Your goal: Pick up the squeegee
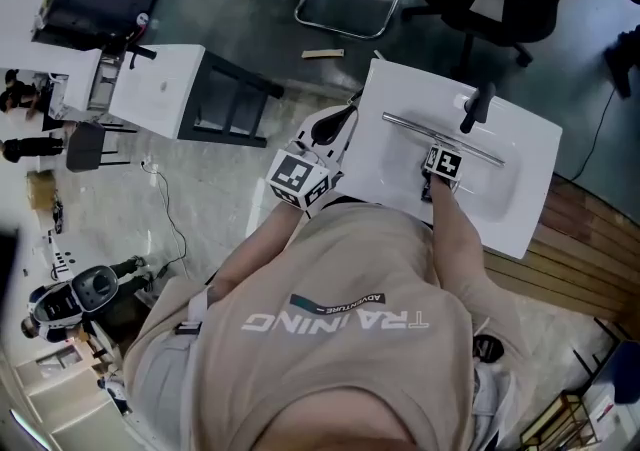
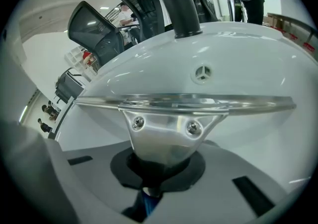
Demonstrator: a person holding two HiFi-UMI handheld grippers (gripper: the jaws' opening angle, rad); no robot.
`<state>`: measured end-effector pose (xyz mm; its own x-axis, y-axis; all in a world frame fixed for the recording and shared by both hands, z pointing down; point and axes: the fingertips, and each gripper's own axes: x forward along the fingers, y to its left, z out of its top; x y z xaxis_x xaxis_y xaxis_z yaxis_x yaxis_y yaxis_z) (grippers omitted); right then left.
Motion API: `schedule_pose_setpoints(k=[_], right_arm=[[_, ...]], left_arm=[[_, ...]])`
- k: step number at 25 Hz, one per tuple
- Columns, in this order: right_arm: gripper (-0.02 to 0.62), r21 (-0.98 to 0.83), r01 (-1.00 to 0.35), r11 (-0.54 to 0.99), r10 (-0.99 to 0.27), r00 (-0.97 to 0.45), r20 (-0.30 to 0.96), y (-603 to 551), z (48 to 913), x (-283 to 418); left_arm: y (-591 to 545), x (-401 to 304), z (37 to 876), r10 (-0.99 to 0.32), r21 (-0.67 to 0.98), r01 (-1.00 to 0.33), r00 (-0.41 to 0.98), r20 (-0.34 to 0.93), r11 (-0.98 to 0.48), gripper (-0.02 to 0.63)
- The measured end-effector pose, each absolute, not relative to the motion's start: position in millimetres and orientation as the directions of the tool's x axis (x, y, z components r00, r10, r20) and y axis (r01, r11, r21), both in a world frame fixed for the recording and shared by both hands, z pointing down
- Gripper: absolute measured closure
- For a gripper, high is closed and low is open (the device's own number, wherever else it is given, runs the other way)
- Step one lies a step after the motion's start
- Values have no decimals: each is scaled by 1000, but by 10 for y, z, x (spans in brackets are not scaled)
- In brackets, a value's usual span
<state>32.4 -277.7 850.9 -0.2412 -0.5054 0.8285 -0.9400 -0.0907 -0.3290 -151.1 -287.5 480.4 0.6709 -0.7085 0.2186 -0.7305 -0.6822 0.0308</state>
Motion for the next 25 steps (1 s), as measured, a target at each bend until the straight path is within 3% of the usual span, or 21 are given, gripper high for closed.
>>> schedule_pose_setpoints(k=[7, 25], right_arm=[[555, -256, -965, 64, -512, -252, 821, -2738, 8237, 282], [557, -203, -974, 105, -547, -227, 806, -2544, 7483, 510]], left_arm=[[-2852, -1377, 4788, -690, 51, -710, 697, 196, -702, 594], [-2858, -1238, 4783, -671, 84, -682, 731, 128, -727, 594]])
